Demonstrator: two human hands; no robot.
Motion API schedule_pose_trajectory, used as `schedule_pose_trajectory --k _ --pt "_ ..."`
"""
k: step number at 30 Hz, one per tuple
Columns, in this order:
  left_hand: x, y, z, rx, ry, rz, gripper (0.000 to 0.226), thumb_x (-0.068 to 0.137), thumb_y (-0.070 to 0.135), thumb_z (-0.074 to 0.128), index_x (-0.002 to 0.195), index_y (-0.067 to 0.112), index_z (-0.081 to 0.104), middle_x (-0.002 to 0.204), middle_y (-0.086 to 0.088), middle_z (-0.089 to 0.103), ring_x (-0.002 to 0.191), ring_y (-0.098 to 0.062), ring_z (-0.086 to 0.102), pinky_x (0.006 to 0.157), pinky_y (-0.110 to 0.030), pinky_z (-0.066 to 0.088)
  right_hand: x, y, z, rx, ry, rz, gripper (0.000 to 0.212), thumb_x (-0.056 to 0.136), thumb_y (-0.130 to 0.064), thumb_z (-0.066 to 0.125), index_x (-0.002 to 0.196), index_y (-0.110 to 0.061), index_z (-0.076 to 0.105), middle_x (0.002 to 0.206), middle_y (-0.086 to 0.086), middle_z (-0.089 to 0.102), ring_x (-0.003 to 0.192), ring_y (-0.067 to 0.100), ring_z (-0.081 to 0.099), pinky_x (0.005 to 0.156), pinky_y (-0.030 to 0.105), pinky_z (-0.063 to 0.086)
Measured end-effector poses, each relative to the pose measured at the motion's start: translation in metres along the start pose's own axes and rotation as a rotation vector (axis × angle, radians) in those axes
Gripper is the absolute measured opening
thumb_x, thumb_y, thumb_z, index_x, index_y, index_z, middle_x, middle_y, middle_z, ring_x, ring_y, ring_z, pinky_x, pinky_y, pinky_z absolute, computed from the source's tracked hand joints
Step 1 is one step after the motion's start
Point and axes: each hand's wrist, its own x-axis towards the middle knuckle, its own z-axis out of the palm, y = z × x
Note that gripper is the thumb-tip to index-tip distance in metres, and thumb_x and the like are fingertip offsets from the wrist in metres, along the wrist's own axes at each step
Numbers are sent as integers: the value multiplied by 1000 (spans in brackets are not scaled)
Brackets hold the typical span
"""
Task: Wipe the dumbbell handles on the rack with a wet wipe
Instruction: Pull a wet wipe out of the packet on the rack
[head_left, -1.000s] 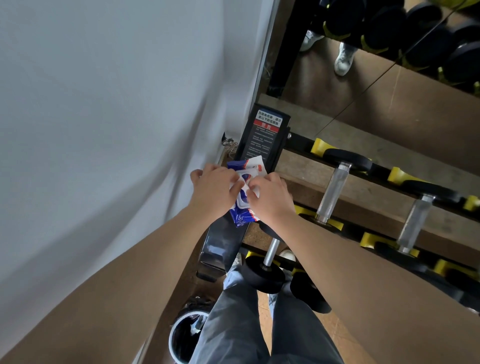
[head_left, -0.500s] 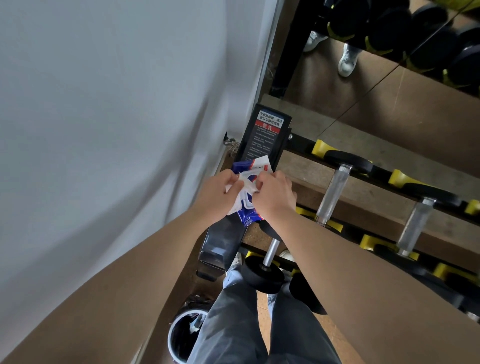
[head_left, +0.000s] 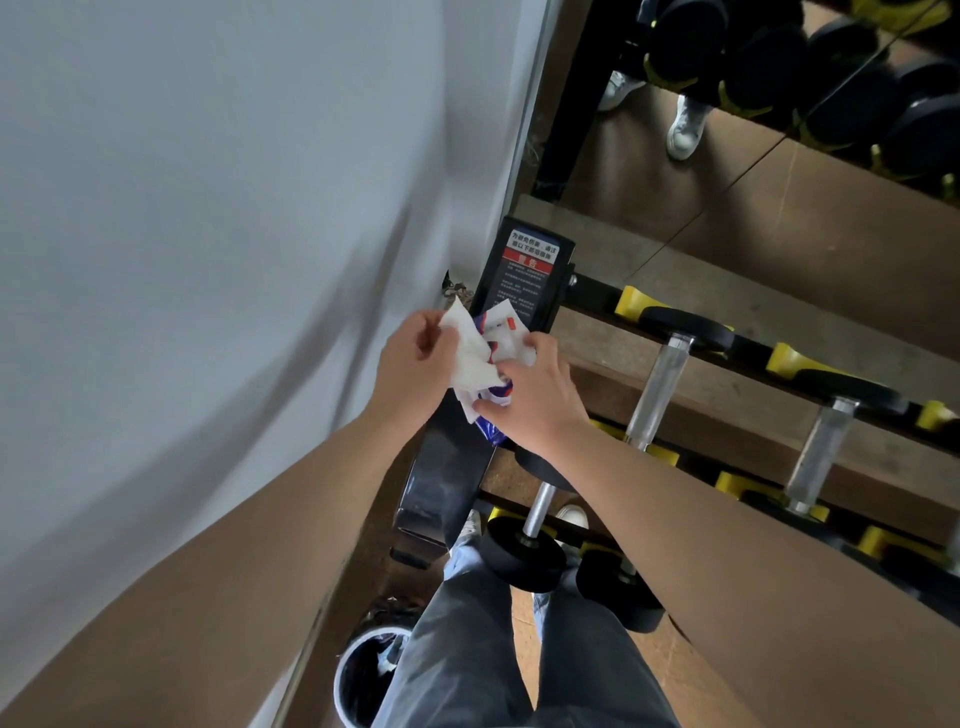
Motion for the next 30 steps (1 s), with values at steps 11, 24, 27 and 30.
schedule_pose_trajectory --k 11,24,27,30 --pt "-2 1 -22 -215 101 -128 12 103 19 55 101 27 63 82 5 64 64 -3 64 58 -29 52 8 -1 -11 113 14 61 46 97 -29 67 141 -30 52 160 3 26 143 29 36 108 40 47" --pt "-7 -2 -6 -122 -72 -338 16 99 22 54 102 14 67 78 -5 67 68 -23 63 52 -25 47 18 11 -15 -146 136 -58 23 101 -28 62 123 -23 58 117 5 52 98 19 62 79 34 61" --pt "-6 0 -2 -176 -106 -356 11 101 20 55 100 15 65 78 -2 66 67 -20 64 47 -22 46 12 17 -13 -252 29 -144 48 101 -30 62 146 -33 44 133 8 43 117 25 53 89 40 59" --pt "-5 4 2 -211 -120 -360 11 102 17 54 100 15 65 83 -4 68 69 -17 66 50 -21 49 7 19 -11 -349 -39 -172 65 101 -38 60 156 -33 26 149 11 30 131 31 43 96 41 57"
